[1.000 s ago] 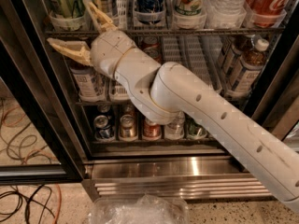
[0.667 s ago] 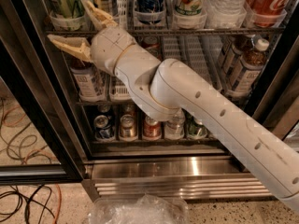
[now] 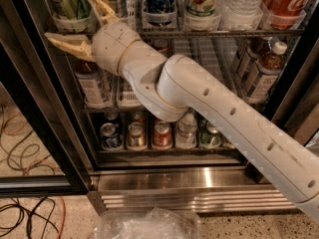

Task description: Pick green can from top shelf of fridge

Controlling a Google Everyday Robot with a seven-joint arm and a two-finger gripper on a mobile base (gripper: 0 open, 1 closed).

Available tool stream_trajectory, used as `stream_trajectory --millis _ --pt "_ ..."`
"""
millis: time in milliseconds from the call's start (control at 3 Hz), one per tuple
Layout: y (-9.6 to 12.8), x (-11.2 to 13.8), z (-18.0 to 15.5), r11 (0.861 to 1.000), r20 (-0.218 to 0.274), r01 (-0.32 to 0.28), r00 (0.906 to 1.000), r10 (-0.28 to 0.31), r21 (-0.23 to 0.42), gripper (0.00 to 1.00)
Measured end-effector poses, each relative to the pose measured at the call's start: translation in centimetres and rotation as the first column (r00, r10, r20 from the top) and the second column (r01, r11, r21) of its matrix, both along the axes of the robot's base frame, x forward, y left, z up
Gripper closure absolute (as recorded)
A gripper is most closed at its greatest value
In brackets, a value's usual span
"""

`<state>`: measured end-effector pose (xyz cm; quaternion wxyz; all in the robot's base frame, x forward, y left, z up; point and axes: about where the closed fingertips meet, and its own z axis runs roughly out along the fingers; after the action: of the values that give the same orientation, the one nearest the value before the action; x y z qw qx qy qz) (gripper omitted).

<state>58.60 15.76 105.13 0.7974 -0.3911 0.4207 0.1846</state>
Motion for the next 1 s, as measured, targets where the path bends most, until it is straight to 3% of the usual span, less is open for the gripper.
stream_trajectory --millis 1000 --pt "1.99 0.26 0.45 0.999 -0.014 -0.049 0.9987 0.049 -0.012 0.31"
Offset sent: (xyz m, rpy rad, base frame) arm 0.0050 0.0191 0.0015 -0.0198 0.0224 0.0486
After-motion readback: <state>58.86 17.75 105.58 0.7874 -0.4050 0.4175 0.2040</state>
